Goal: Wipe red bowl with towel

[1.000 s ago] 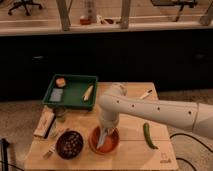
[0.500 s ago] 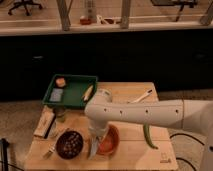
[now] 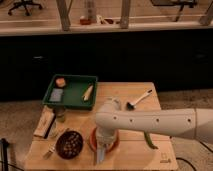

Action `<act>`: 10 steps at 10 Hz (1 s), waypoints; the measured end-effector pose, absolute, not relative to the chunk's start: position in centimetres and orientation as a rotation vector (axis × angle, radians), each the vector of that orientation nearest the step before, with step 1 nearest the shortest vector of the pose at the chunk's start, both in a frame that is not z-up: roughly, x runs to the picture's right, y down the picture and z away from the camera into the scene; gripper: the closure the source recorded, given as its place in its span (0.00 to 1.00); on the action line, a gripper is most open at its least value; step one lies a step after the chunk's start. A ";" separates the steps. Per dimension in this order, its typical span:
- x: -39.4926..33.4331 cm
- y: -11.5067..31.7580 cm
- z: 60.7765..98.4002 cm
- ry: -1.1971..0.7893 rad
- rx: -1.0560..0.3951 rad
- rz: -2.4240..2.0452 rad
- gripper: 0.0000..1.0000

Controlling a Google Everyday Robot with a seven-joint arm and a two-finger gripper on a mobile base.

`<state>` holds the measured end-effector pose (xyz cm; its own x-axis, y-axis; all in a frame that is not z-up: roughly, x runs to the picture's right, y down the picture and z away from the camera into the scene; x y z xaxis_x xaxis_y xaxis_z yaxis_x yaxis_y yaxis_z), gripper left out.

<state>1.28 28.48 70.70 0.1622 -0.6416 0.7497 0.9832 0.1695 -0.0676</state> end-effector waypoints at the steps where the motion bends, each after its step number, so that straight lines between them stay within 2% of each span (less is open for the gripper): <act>1: 3.1 28.0 71.3 -0.645 -0.654 -1.249 1.00; 6: 3.3 23.4 74.4 -0.623 -0.672 -1.205 1.00; 10: -1.3 22.5 73.8 -0.635 -0.663 -1.282 1.00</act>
